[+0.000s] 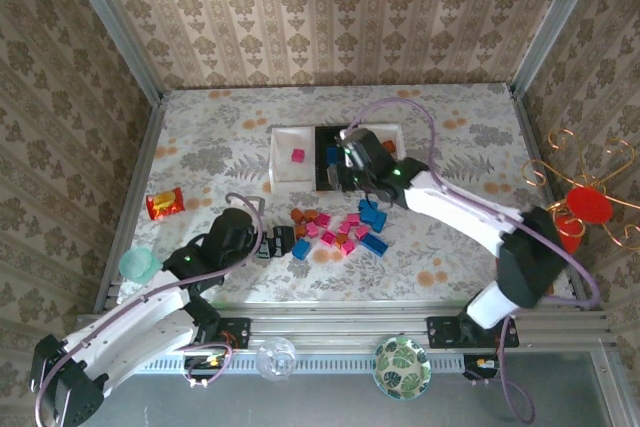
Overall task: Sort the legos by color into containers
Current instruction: Place the lego in the container.
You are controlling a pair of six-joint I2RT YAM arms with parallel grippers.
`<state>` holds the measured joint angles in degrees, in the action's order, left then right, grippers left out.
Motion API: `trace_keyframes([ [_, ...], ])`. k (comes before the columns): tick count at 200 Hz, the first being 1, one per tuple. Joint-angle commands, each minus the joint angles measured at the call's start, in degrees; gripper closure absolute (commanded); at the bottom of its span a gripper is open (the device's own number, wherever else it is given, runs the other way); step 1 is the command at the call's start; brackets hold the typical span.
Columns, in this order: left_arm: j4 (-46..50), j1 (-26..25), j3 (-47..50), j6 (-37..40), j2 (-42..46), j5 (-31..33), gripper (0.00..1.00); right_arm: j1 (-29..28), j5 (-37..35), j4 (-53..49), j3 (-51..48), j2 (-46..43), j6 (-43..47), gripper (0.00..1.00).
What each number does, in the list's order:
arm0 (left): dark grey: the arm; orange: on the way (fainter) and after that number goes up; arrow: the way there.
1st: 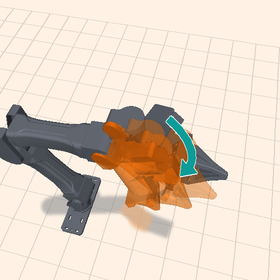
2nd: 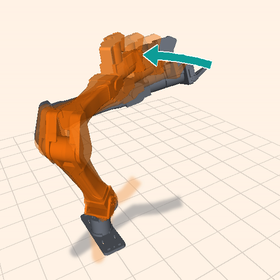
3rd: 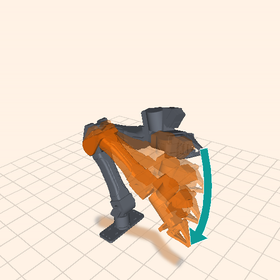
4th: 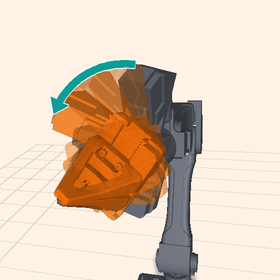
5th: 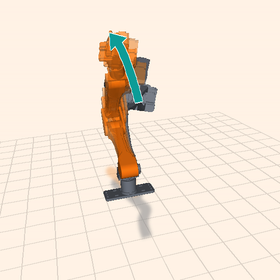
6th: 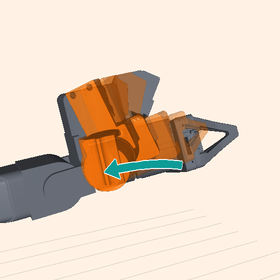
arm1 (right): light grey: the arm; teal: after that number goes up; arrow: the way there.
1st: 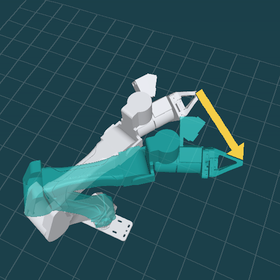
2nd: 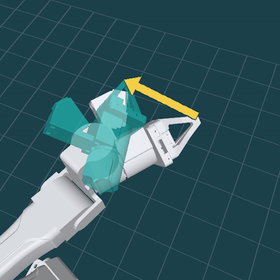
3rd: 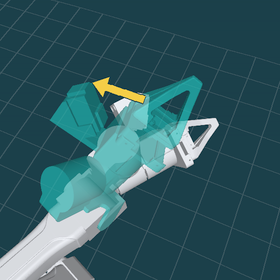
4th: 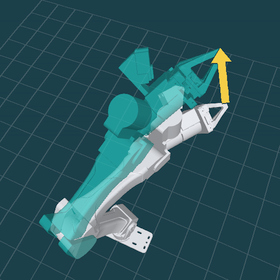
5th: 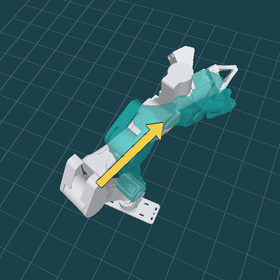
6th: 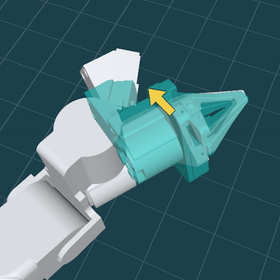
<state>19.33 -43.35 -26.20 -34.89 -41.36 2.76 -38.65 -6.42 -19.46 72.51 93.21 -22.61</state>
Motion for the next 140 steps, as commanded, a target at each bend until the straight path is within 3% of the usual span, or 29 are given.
trace_keyframes([
  [1,2.66,0.23,-2.57,1.84,-1.87,-1.12,0.04,2.45,-3.23,-2.98,6.56,9.89,0.82,0.72],
  [42,4.09,-3.27,-3.05,1.77,-5.29,-0.72,0.12,3.67,-6.08,-7.51,20.70,22.88,0.20,0.66],
  [50,4.56,-4.31,-3.04,1.51,-6.00,-0.44,0.13,3.72,-6.53,-8.31,22.83,24.35,0.07,0.62],
  [64,5.80,-6.11,-3.16,1.08,-7.01,0.58,0.14,3.76,-6.38,-8.52,24.84,25.48,-0.01,0.43],
  [84,7.11,-8.71,-2.60,0.38,-7.23,2.04,0.14,3.68,-5.68,-7.21,24.08,23.76,-0.28,0.30],
  [140,3.02,-15.40,-1.78,-0.46,-12.62,2.37,0.29,2.38,-4.05,-0.80,10.50,12.14,-1.54,0.25],
])
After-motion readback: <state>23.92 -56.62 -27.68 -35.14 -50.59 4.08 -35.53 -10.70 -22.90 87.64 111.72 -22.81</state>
